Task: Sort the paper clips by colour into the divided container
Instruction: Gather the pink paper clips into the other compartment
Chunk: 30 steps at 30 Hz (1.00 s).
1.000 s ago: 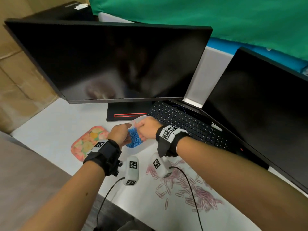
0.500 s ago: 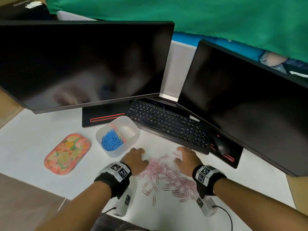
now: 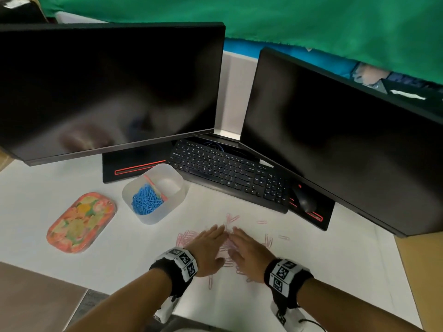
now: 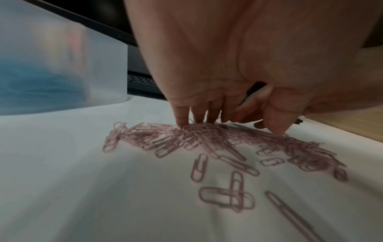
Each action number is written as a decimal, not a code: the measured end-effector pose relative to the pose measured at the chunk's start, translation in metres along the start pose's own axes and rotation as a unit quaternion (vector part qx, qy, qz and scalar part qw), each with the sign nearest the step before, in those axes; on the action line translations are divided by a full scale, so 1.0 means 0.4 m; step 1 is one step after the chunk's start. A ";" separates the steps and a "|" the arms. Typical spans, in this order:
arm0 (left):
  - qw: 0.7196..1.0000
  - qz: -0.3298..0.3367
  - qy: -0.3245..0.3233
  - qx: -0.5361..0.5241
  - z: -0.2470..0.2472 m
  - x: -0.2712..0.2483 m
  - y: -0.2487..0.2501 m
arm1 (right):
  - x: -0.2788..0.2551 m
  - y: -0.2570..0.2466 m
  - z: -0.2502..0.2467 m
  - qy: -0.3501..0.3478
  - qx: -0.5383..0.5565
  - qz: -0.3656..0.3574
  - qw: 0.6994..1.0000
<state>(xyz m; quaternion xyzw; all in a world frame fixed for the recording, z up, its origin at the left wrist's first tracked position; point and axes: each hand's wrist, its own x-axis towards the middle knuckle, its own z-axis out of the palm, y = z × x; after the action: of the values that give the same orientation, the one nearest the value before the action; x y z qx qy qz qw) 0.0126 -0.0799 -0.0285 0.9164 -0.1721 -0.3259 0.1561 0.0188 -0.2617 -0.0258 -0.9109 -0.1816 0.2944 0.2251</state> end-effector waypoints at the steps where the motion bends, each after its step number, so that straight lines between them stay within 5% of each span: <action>1: 1.000 0.004 0.009 -0.007 -0.003 -0.005 -0.001 | -0.009 0.015 -0.008 0.026 -0.005 0.009 1.000; 3: 0.998 -0.033 0.052 0.003 -0.014 -0.015 -0.006 | -0.010 0.062 -0.023 0.084 -0.048 0.087 0.992; 5: 0.985 -0.141 0.098 -0.018 -0.022 -0.025 -0.015 | -0.007 0.103 -0.044 0.110 -0.046 0.230 0.966; 8: 0.956 -0.260 0.083 -0.112 -0.011 -0.037 -0.023 | -0.009 0.125 -0.038 0.088 0.014 0.334 0.938; 19: 0.999 -0.009 0.038 0.019 0.050 -0.025 0.021 | -0.026 0.006 0.060 0.018 0.021 0.043 0.999; 23: 0.995 -0.072 0.068 0.033 0.029 -0.065 -0.007 | -0.079 0.055 0.022 0.063 -0.013 0.079 0.995; 26: 0.990 -0.130 0.050 0.017 0.037 -0.084 -0.030 | -0.126 0.099 0.015 0.025 -0.092 0.127 0.987; 30: 0.990 -0.127 0.048 -0.038 0.039 -0.059 -0.012 | -0.101 0.092 0.025 0.017 -0.012 0.150 0.989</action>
<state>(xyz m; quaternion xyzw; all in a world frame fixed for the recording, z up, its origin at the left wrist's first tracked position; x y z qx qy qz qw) -0.0138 -0.0685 -0.0292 0.9388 -0.0338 -0.3051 0.1562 -0.0107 -0.3078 -0.0336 -0.9353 -0.0429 0.3070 0.1705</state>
